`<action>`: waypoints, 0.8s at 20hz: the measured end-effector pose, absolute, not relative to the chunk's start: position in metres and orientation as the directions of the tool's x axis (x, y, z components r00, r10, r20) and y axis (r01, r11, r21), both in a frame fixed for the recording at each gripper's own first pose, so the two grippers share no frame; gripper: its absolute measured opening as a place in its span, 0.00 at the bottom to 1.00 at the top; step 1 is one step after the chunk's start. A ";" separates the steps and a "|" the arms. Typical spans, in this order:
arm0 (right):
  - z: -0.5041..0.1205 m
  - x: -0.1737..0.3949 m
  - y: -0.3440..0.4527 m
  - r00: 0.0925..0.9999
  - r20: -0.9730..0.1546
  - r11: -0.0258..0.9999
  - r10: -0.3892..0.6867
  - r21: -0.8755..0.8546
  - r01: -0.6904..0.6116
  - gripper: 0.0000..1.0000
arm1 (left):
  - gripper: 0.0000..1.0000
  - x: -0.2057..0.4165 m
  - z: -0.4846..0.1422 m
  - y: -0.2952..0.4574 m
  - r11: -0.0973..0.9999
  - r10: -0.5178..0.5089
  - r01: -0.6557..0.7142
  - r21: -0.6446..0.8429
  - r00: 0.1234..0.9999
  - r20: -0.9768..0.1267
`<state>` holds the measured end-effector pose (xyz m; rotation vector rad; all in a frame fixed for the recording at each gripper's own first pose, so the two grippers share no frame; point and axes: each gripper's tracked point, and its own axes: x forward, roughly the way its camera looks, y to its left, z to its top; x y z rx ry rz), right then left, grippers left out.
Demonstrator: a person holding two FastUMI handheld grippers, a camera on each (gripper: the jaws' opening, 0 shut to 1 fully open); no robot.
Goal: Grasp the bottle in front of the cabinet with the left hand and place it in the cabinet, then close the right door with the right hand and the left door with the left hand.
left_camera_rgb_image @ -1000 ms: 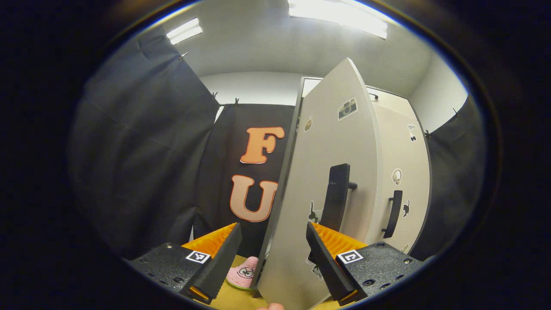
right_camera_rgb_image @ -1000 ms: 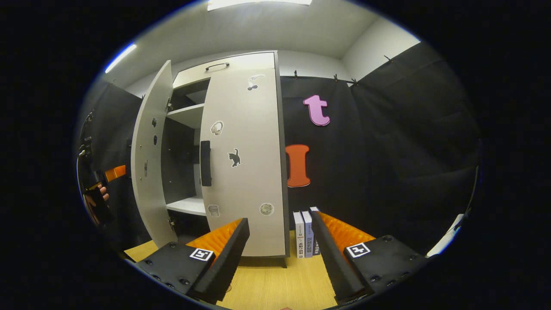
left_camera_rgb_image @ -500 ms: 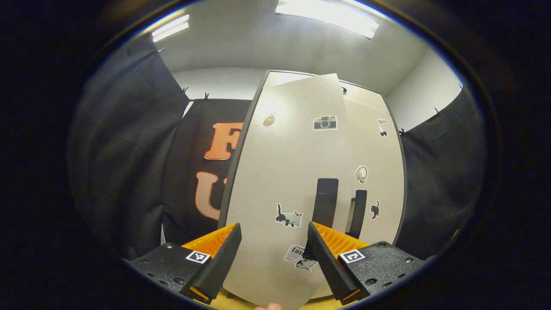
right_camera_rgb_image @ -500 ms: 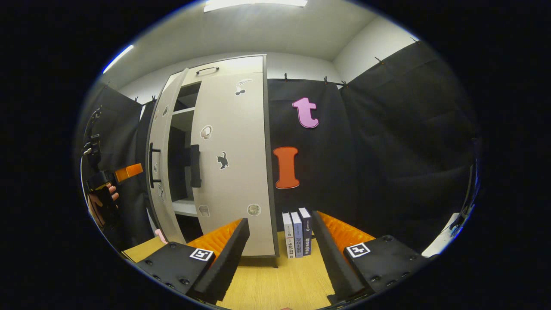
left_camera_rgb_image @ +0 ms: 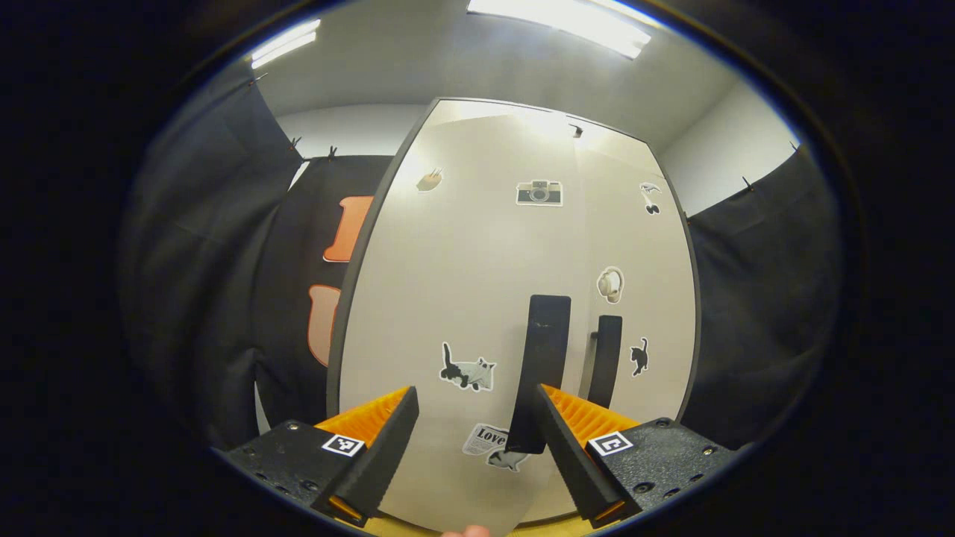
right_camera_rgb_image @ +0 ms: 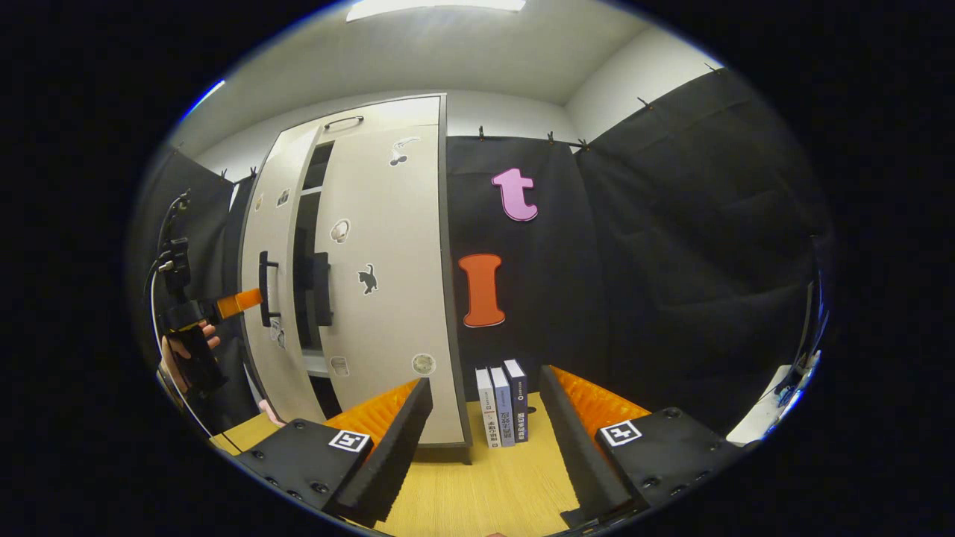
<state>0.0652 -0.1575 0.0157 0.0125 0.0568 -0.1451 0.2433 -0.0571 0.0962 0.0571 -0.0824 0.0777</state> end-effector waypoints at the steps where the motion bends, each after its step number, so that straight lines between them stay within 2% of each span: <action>1: 0.014 0.066 -0.158 0.988 -0.062 0.989 -0.144 0.005 0.145 0.96 | 0.93 0.248 0.094 -0.058 0.996 0.071 -0.076 0.053 0.994 0.084; 8: 0.009 0.067 -0.149 0.988 -0.079 0.992 -0.130 -0.006 0.130 0.96 | 0.93 0.273 0.086 -0.063 0.998 0.054 -0.057 0.027 0.995 0.084; 9: 0.008 0.067 -0.147 0.989 -0.080 0.992 -0.127 -0.007 0.127 0.89 | 0.94 0.276 0.085 -0.064 0.998 0.056 -0.059 0.025 0.994 0.090; 10: 0.007 0.067 -0.145 0.989 -0.083 0.992 -0.125 -0.008 0.125 0.96 | 0.94 0.278 0.085 -0.064 0.998 0.060 -0.063 0.025 0.993 0.098; 13: 0.004 0.067 -0.142 0.989 -0.092 0.993 -0.117 -0.007 0.117 0.96 | 0.94 0.277 0.084 -0.065 0.998 0.067 -0.068 0.008 0.992 0.104; 14: 0.003 0.067 -0.141 0.989 -0.095 0.994 -0.113 -0.004 0.113 0.89 | 0.94 0.273 0.082 -0.068 0.998 0.055 -0.055 -0.009 0.994 0.091; 15: 0.003 0.070 -0.140 0.990 -0.095 0.994 -0.105 0.002 0.105 0.96 | 0.94 0.268 0.082 -0.070 0.999 0.047 -0.045 -0.020 0.995 0.083; 16: 0.003 0.070 -0.137 0.991 -0.092 0.995 -0.095 0.011 0.096 0.96 | 0.94 0.260 0.084 -0.071 0.999 0.043 -0.042 -0.022 0.996 0.083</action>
